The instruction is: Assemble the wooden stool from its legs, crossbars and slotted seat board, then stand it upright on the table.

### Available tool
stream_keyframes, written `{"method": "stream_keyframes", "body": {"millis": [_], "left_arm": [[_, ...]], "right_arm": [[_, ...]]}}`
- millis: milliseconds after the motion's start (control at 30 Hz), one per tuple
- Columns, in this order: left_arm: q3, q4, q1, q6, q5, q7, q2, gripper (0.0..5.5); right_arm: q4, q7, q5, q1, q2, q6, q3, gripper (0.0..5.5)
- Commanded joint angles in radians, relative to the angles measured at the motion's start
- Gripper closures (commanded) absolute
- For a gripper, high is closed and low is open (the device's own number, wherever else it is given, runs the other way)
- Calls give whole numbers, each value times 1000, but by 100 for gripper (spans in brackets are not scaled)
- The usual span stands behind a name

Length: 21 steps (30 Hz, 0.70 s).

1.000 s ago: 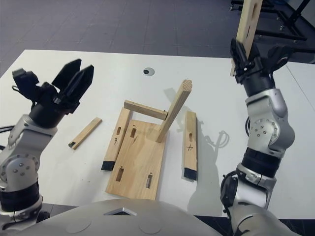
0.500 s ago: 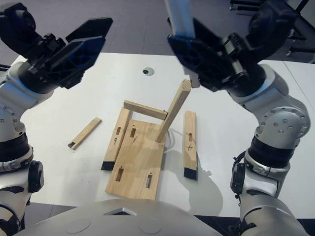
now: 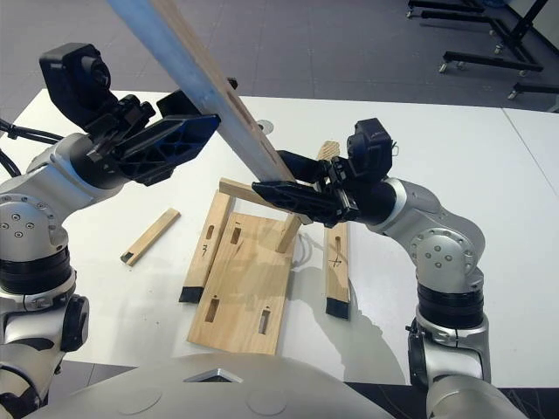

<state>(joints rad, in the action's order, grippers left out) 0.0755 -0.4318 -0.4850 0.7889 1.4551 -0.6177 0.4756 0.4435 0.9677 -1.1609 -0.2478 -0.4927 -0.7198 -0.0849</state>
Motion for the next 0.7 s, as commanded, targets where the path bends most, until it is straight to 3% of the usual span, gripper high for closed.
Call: {"method": "stream_keyframes", "body": {"millis": [33, 300, 633, 700], "left_arm": [[-11, 4, 9, 25, 19, 24, -14, 166], [-22, 2, 16, 48, -5, 51, -13, 166], [22, 19, 11, 17, 48, 91, -56, 324], [25, 11, 12, 18, 64, 102, -66, 329]], "right_arm": [[-8, 33, 60, 18, -16, 21, 25, 348], [-14, 41, 93, 29, -4, 34, 25, 348], [-42, 72, 112, 19, -34, 23, 17, 348], [-51, 83, 132, 20, -42, 28, 27, 348]]}}
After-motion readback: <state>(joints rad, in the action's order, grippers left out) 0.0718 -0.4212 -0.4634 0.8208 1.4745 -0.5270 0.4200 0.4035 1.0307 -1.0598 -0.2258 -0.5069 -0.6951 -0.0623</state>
